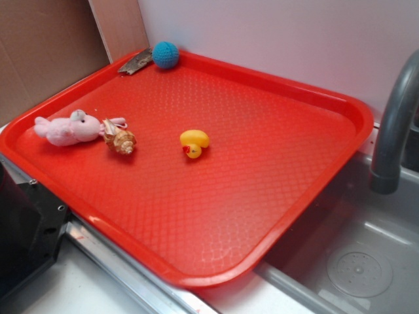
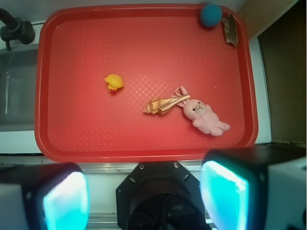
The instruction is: Grab the shell.
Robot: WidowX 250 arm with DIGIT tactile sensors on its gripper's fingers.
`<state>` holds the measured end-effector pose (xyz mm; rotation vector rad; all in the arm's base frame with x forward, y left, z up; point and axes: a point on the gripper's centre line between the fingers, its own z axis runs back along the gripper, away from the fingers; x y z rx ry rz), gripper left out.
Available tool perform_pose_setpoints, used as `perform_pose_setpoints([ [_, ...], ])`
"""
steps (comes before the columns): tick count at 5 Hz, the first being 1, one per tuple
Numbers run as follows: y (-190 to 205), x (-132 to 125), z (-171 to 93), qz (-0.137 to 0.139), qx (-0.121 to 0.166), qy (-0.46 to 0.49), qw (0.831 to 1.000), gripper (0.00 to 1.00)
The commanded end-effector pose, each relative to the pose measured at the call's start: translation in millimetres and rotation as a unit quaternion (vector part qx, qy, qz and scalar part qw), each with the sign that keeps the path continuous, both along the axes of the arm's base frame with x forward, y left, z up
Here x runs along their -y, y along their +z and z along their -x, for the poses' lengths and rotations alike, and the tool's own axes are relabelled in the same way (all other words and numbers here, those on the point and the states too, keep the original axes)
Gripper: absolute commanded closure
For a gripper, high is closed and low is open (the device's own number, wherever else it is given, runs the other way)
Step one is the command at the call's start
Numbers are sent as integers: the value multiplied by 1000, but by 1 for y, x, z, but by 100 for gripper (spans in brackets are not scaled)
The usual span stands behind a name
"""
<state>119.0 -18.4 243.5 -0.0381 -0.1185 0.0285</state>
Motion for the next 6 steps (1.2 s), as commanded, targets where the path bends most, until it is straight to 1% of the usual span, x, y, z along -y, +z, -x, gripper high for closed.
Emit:
perform_pose_setpoints([
  [1,0,0,0,0,0,0,1000,0],
  [2,-50,-29,-7,-41,-13,124,991,0],
  [3,-92,-46,-22,-54,-8,247,967,0],
  [4,-130,-46,-35,-54,-7,367,929,0],
  [5,-164,-39,-53,-37,-16,402,915,0],
  [6,-194,-37,-66,-28,-46,441,896,0],
])
